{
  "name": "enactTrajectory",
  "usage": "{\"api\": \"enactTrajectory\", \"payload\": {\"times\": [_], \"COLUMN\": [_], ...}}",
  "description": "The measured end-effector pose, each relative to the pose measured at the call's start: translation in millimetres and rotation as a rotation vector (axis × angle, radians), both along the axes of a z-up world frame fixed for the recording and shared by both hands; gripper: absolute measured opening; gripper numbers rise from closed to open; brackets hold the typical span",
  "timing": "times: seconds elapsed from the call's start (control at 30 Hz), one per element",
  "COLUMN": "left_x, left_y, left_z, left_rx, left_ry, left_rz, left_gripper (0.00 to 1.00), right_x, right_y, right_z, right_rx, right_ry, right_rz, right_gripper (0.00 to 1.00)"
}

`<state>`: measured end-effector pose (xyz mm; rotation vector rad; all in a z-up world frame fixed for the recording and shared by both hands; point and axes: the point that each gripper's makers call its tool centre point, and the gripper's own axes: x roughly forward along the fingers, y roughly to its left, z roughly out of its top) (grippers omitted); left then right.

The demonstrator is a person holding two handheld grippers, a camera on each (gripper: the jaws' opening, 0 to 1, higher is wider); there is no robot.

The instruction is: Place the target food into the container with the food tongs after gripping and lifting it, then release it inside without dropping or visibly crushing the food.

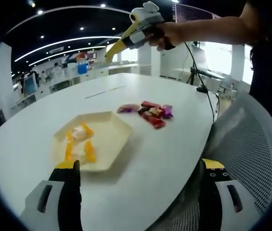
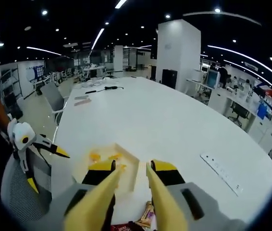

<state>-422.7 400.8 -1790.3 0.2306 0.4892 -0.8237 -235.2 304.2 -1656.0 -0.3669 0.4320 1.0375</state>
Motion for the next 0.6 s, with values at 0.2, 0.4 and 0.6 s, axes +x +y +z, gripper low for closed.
{"api": "enactTrajectory", "payload": {"times": [0.2,0.4,0.6], "left_x": [0.3,-1.6,-1.7], "left_y": [0,-2,-1], "left_z": [0.9,-0.3,-0.9], "left_rx": [-0.005,0.01,0.009], "left_ry": [0.001,-0.003,0.002], "left_rz": [0.005,-0.011,-0.012], "left_gripper": [0.99,0.99,0.99], "right_x": [6,11,18], "right_y": [-14,-28,-44], "right_z": [-3.0,-16.0,-31.3], "right_rx": [0.003,-0.016,-0.025], "right_ry": [0.007,0.015,0.024], "right_rz": [-0.027,-0.049,-0.091], "right_gripper": [0.28,0.28,0.29]}}
